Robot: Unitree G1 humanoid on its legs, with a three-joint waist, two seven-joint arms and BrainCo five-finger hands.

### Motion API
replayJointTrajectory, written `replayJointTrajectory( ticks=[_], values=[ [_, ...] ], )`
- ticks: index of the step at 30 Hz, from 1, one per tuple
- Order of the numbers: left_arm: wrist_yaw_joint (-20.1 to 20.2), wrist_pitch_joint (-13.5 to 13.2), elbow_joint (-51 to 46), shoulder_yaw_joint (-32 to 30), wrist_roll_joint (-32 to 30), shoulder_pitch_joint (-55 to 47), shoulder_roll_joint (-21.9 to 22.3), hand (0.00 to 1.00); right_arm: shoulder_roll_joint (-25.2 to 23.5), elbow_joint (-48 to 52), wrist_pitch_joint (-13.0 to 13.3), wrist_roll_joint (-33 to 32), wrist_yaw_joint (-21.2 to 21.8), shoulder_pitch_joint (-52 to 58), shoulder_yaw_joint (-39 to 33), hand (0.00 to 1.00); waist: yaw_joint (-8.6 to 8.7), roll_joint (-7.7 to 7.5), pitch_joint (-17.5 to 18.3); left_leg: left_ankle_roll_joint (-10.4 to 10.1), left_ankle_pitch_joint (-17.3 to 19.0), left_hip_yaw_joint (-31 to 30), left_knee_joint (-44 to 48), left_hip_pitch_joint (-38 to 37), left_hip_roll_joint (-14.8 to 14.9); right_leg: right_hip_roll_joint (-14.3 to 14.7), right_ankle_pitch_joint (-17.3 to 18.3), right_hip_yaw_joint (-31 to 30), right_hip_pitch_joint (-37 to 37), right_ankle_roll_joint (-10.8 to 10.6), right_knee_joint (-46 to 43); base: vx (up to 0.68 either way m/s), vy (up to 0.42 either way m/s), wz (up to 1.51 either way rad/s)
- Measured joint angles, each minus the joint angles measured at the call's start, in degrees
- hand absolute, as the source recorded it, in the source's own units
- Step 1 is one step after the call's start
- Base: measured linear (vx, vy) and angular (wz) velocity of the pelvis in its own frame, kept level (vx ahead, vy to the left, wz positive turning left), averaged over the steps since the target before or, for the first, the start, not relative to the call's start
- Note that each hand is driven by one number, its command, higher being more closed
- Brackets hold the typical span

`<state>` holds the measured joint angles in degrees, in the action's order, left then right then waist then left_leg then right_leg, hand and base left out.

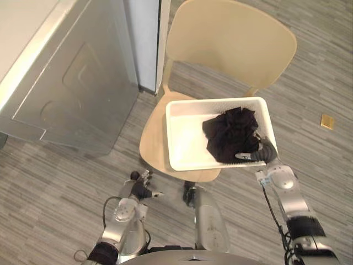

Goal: Pick up the laundry basket with both hands and put the clothes into the washing machine.

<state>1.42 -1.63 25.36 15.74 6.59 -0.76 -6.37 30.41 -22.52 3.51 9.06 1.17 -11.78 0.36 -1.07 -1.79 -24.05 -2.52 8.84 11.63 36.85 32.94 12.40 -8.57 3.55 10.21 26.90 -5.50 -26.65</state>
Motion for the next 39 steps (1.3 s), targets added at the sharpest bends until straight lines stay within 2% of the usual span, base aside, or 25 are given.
replayJointTrajectory(
  ticks=[4, 6, 12, 14, 18, 20, 23, 24, 26, 28, 29, 31, 32, 37, 39],
  values=[
    [-0.4, -0.1, -0.1, -0.6, -0.1, 2.3, 0.3, 0.0, 1.3, -2.9, 0.1, 2.1, 1.5, -4.0, 4.7, 0.0, -1.0, 0.06, -1.4, 0.2, -0.4, 0.0, 0.3, 2.4, 0.0, 0.0, -1.6, 0.2, 1.5, 0.2, 1.5, -0.08, 0.055, 0.01],
    [-1.0, -0.1, -1.0, -2.0, -0.1, 3.1, 0.9, 0.0, 2.6, -4.2, -0.1, 5.3, 2.8, -5.8, 6.5, 0.0, -1.42, 0.05, -1.9, 0.3, -0.6, 0.0, 0.3, 4.2, 0.0, 0.0, -2.7, 0.5, 2.6, 0.3, 2.7, -0.05, 0.038, 0.01],
    [-2.1, -0.3, -8.7, -4.4, 0.1, 4.2, 2.7, 0.0, 6.8, -8.0, -1.5, 9.6, 4.6, -11.4, 11.1, 0.0, -2.48, 0.31, -3.1, 0.9, -1.1, 0.9, -0.1, 7.0, 0.1, -0.2, -5.5, 1.1, 3.7, 0.5, 6.3, -0.01, 0.012, -0.02],
    [-2.3, -0.5, -10.7, -4.5, 1.2, 4.6, 3.1, 0.0, 8.1, -9.1, -1.6, 12.4, 5.7, -13.7, 13.5, 0.0, -2.82, 0.34, -3.1, 0.9, -1.1, 1.1, -0.1, 8.4, 0.1, -0.3, -5.9, 1.3, 5.0, 0.5, 6.7, 0.0, 0.0, 0.0],
    [-2.3, -0.6, -13.5, -4.9, 4.0, 5.7, 4.5, 0.0, 11.2, -14.9, -2.7, 18.4, 9.9, -20.6, 18.9, 0.0, -4.21, 1.47, -4.2, 1.1, -1.4, 1.2, -0.1, 10.6, 0.2, -0.5, -6.5, 1.7, 6.6, 0.2, 7.4, 0.0, 0.0, 0.0],
    [-2.2, -0.7, -13.5, -5.4, 5.7, 6.0, 5.3, 0.0, 12.0, -17.2, -2.4, 20.2, 10.4, -23.3, 20.2, 0.0, -4.18, 1.47, -4.2, 1.5, -1.9, 1.5, -0.1, 11.2, 0.3, -0.5, -6.6, 1.9, 7.1, 0.0, 7.4, 0.04, -0.02, 0.02],
    [-2.2, -0.8, -13.5, -5.6, 6.9, 6.9, 6.2, 0.0, 12.6, -21.7, -2.1, 19.2, 9.9, -26.5, 21.6, 0.0, -4.76, 1.48, -4.2, 1.5, -1.8, 2.3, -0.1, 11.2, 0.8, -0.4, -6.6, 2.0, 7.1, 0.0, 7.4, 0.03, -0.018, 0.0],
    [-2.3, -0.9, -13.5, -5.6, 7.2, 7.2, 6.3, 0.0, 12.6, -22.8, -2.1, 17.6, 9.5, -27.2, 21.8, 1.0, -4.86, 1.48, -4.2, 1.5, -1.8, 2.3, -0.1, 11.2, 0.8, -0.4, -6.6, 2.0, 7.1, 0.0, 7.4, 0.0, 0.0, 0.0],
    [-2.3, -1.3, -13.5, -5.6, 8.0, 7.8, 7.0, 0.0, 11.4, -26.0, -2.1, 13.6, 8.2, -29.0, 21.8, 1.0, -5.09, 1.49, -4.2, 1.5, -1.8, 2.4, -0.1, 11.2, 0.9, -0.4, -6.6, 2.0, 7.1, 0.1, 7.4, 0.0, 0.0, 0.0],
    [-2.3, -1.8, -13.5, -5.6, 8.6, 8.4, 7.8, 0.0, 8.2, -27.9, -2.5, 2.8, 5.6, -30.0, 20.6, 1.0, -5.04, 1.5, -4.2, 1.3, -1.7, 2.5, -0.1, 11.1, 1.1, -0.3, -6.6, 1.9, 7.1, 0.1, 7.4, -0.01, -0.016, -0.01],
    [-2.3, -1.9, -13.5, -5.7, 8.8, 8.5, 7.9, 0.0, 7.5, -27.8, -2.5, 0.9, 5.4, -30.1, 20.1, 1.0, -5.02, 1.51, -4.2, 1.3, -1.7, 2.5, -0.2, 11.1, 1.1, -0.3, -6.5, 1.9, 7.1, 0.2, 7.4, -0.03, -0.033, -0.03],
    [-2.5, -2.0, -13.5, -6.4, 9.1, 8.6, 8.4, 0.0, 4.5, -26.8, -2.4, -6.9, 5.0, -30.5, 19.4, 1.0, -4.98, 1.53, -4.2, 0.9, -1.9, 2.9, -1.0, 10.6, 1.1, -0.3, -6.5, 1.7, 7.1, 0.3, 7.5, -0.03, -0.039, -0.03],
    [-2.5, -2.0, -13.4, -6.6, 9.1, 8.7, 8.5, 0.0, 3.6, -26.1, -2.5, -8.0, 5.0, -30.4, 19.4, 1.0, -5.0, 1.55, -4.2, 0.8, -2.1, 3.0, -1.2, 10.4, 1.1, -0.2, -6.6, 1.7, 7.1, 0.3, 7.5, -0.02, -0.04, -0.03],
    [-2.7, -2.3, -13.3, -6.8, 9.1, 9.6, 9.4, 0.0, -4.5, -11.7, -2.2, -20.5, 6.4, -29.8, 22.2, 1.0, -5.31, 2.37, -4.3, 0.6, -4.7, 3.0, -4.2, 9.1, 1.1, 0.0, -6.6, 2.1, 7.1, 0.7, 7.5, -0.02, -0.081, 0.04],
    [-2.8, -2.7, -13.3, -6.8, 9.1, 9.6, 9.7, 0.0, -6.4, -8.0, -2.1, -22.9, 6.2, -30.0, 22.5, 1.0, -5.39, 2.55, -4.3, 0.5, -5.1, 2.7, -4.7, 8.6, 1.1, 0.1, -6.4, 2.5, 6.7, 1.1, 7.3, -0.01, -0.064, 0.06]
  ],
)
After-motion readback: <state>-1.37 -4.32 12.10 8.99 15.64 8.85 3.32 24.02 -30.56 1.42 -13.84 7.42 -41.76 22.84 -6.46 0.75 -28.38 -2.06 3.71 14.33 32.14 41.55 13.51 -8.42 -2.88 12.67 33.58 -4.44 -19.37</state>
